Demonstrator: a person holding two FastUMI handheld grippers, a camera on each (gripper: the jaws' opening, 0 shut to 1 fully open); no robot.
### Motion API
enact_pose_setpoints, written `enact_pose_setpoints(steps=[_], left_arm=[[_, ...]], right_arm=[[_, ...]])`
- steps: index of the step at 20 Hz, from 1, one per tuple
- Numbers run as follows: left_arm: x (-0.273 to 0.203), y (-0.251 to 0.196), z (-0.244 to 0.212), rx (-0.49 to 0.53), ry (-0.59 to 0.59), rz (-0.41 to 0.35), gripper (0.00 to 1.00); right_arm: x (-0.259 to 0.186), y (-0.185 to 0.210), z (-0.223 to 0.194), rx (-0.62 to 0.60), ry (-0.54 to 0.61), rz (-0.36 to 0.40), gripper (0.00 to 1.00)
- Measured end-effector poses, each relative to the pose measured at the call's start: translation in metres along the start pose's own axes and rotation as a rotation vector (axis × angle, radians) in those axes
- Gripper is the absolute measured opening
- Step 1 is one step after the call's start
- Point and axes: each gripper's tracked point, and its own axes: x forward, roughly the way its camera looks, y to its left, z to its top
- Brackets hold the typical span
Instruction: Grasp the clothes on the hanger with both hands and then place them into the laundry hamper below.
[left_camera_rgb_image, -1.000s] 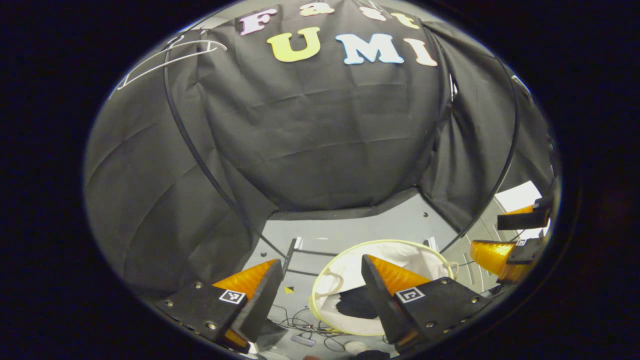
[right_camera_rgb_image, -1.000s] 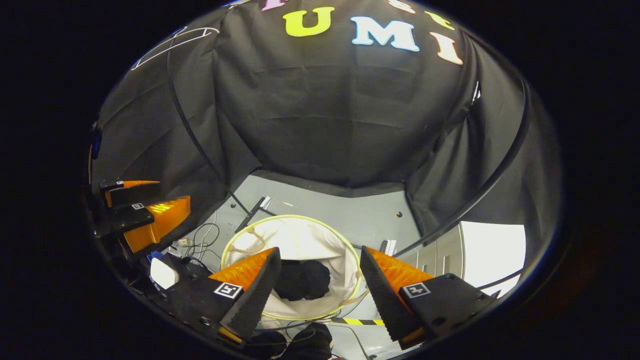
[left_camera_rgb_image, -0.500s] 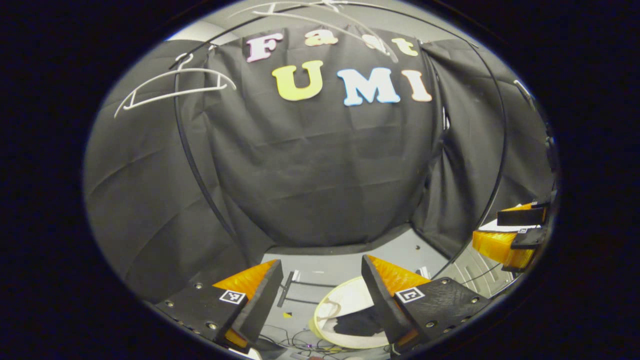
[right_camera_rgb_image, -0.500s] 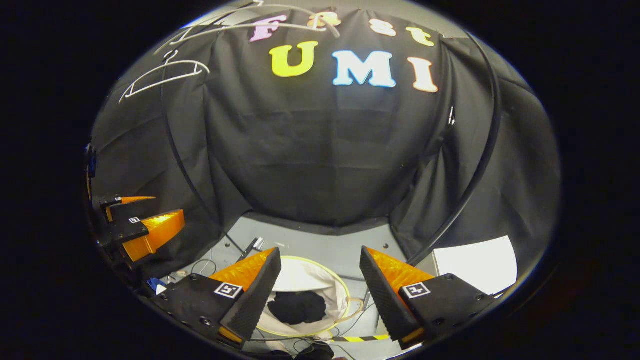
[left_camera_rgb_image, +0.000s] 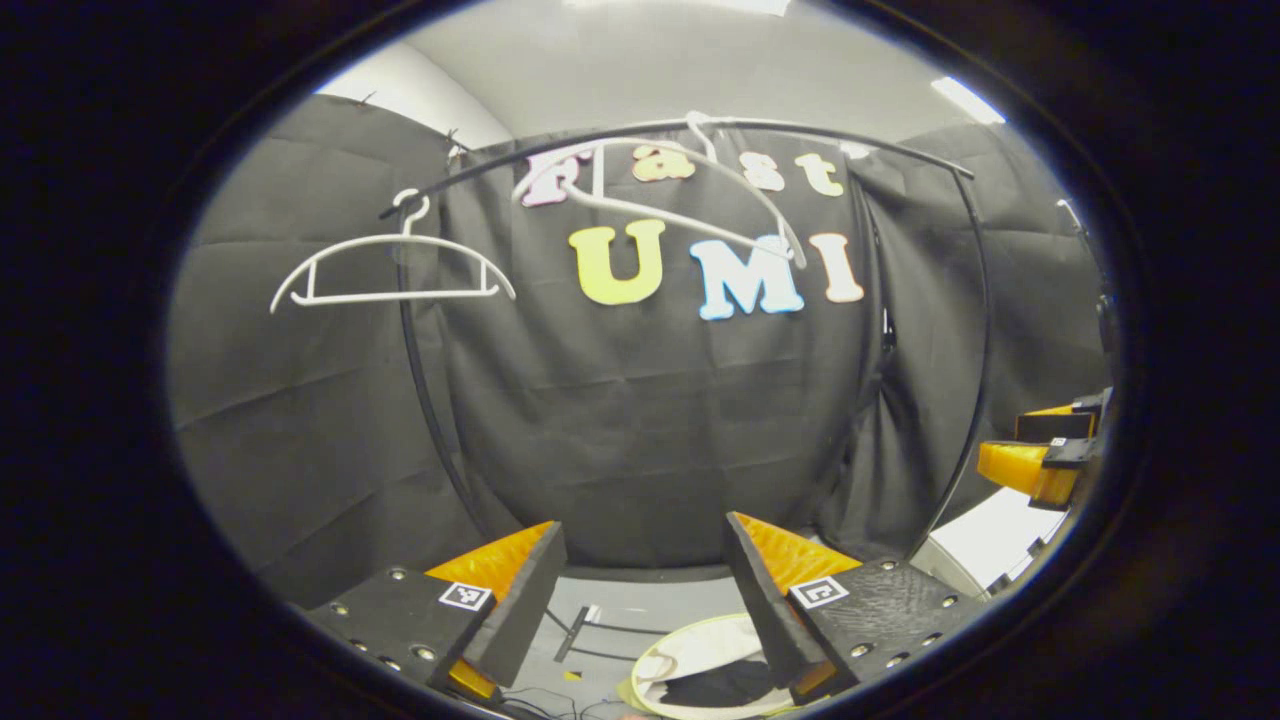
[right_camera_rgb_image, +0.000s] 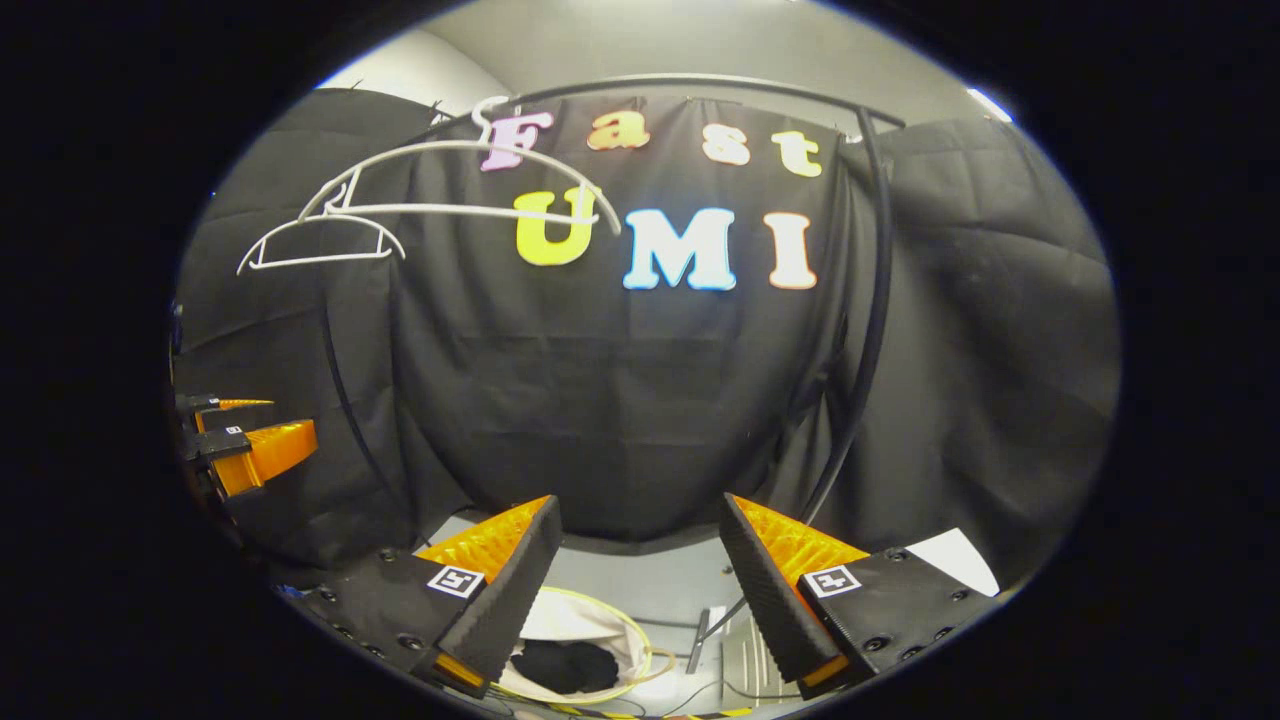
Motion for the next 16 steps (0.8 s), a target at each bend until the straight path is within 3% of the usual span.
enact_pose_setpoints(steps=[8,16], left_arm=[[-0.058,-0.027,0.099,-0.055,-0.142,0.002,0.93],[-0.106,-0.018,0.135,0.026,-0.231,0.064,0.93]], right_arm=[[-0.057,-0.058,0.093,0.007,-0.214,-0.031,0.97],[-0.102,-0.094,0.112,0.056,-0.292,-0.04,0.97]])
